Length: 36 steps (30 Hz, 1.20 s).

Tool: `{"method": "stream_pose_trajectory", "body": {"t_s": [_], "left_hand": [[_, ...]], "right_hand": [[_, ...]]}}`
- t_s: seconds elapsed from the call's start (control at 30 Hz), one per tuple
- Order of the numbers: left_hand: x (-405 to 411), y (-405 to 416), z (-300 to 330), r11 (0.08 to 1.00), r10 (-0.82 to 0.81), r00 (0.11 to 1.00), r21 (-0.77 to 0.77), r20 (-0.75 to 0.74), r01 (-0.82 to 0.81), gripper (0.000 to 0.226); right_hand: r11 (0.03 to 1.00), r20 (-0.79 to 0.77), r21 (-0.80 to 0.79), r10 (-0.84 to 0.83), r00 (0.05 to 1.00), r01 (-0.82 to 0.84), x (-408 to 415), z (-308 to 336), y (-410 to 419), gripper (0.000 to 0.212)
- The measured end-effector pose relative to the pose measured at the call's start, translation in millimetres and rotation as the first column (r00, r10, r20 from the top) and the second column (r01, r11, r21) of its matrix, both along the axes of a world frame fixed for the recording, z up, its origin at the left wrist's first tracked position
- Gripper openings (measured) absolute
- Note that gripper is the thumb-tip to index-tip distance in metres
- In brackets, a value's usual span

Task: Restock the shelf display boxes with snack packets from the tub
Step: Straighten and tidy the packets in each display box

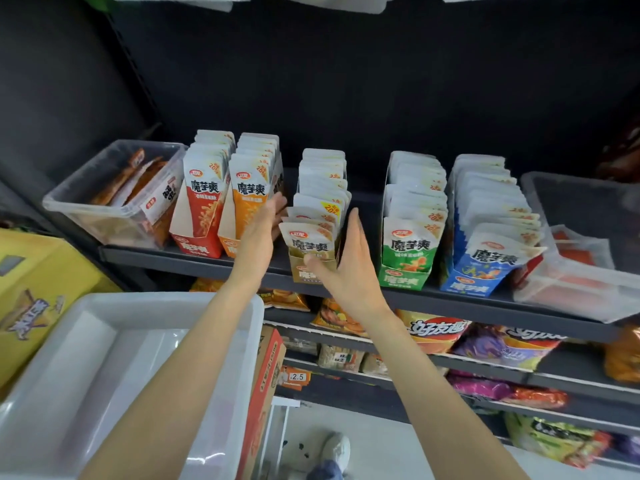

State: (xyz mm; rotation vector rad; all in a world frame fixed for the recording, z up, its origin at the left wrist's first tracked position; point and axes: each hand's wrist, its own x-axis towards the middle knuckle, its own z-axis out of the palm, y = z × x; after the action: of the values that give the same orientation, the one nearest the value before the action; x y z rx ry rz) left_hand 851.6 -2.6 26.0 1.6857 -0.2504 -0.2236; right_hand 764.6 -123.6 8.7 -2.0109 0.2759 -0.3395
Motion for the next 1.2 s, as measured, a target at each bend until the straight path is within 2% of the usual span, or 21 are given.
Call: {"method": "stream_pose_trajectory", "body": {"t_s": [0.03, 0.1, 0.2, 0.27, 0.33, 0.43, 0.47, 0.53, 0.6, 0.67, 0.77, 0.9, 1.07, 1.2], "left_hand": [[3.5, -2.1, 0.3, 0.998, -0.047, 0.998, -0.044, -0.035, 0.045, 0.069], [7.4, -7.0, 3.5, 0.986, -0.167, 0.986, 0.011, -0.029, 0.167, 0.098], [9.6, -16.6, 17.6, 0.964, -0.261, 0.965, 0.049, -0.006, 0.261, 0.117], [15.9, -15.9, 17.6, 0.954, -0.299, 0.954, 0.032, 0.029, 0.298, 0.11], [24.9, -10.2, 10.1, 0.95, -0.308, 0.947, 0.08, 0.092, 0.301, 0.099], [38.3, 0.6, 2.6, 0.93, -0.33, 0.923, 0.239, 0.2, 0.28, 0.126], [40.7, 1.9, 3.2, 0.917, -0.357, 0.902, 0.273, 0.244, 0.289, 0.123], [45.0, 2.3, 4.1, 0.905, -0.395, 0.871, 0.288, 0.291, 0.314, 0.101], [43.6, 1.2, 7.8, 0.898, -0.408, 0.868, 0.296, 0.283, 0.326, 0.085], [39.1, 1.0, 10.2, 0.884, -0.437, 0.864, 0.295, 0.251, 0.362, 0.084], [30.0, 1.2, 10.1, 0.866, -0.474, 0.857, 0.285, 0.203, 0.411, 0.09], [22.3, -0.9, 5.3, 0.897, -0.418, 0.871, 0.267, 0.258, 0.351, 0.094], [20.9, -3.1, 5.3, 0.9, -0.381, 0.861, 0.347, 0.337, 0.263, 0.092], [21.0, -3.8, -0.3, 0.887, -0.375, 0.836, 0.417, 0.4, 0.199, 0.098]], "right_hand": [[0.999, 0.004, 0.037, 0.003, 1.0, -0.003, 7.4, 4.6, -2.2, 0.105], [0.988, 0.023, 0.151, 0.018, 1.0, -0.022, 20.4, 13.4, -6.1, 0.099], [0.993, 0.052, 0.108, 0.046, 0.998, -0.051, 33.4, 20.5, -9.7, 0.086], [0.998, 0.049, -0.031, 0.058, 0.997, -0.057, 35.0, 25.3, -8.4, 0.086], [0.981, -0.001, -0.166, 0.105, 0.995, -0.103, 30.3, 31.4, -11.5, 0.086], [0.951, -0.141, -0.214, 0.194, 0.971, -0.221, 25.5, 52.6, -28.7, 0.087], [0.938, -0.183, -0.22, 0.229, 0.956, -0.267, 25.6, 60.3, -36.4, 0.086], [0.905, -0.252, -0.257, 0.276, 0.927, -0.339, 30.0, 77.0, -49.6, 0.078], [0.88, -0.273, -0.311, 0.278, 0.921, -0.358, 38.9, 93.6, -58.7, 0.065], [0.849, -0.209, -0.439, 0.22, 0.953, -0.293, 55.3, 106.3, -64.5, 0.053], [0.706, -0.197, -0.656, 0.181, 0.964, -0.266, 91.3, 110.2, -75.6, 0.059], [0.626, -0.358, -0.679, 0.174, 0.918, -0.383, 122.6, 98.8, -82.4, 0.077], [0.506, -0.411, -0.712, 0.261, 0.873, -0.487, 129.9, 97.9, -78.3, 0.051], [0.535, -0.475, -0.649, 0.271, 0.837, -0.541, 127.5, 102.3, -74.9, 0.053]]}}
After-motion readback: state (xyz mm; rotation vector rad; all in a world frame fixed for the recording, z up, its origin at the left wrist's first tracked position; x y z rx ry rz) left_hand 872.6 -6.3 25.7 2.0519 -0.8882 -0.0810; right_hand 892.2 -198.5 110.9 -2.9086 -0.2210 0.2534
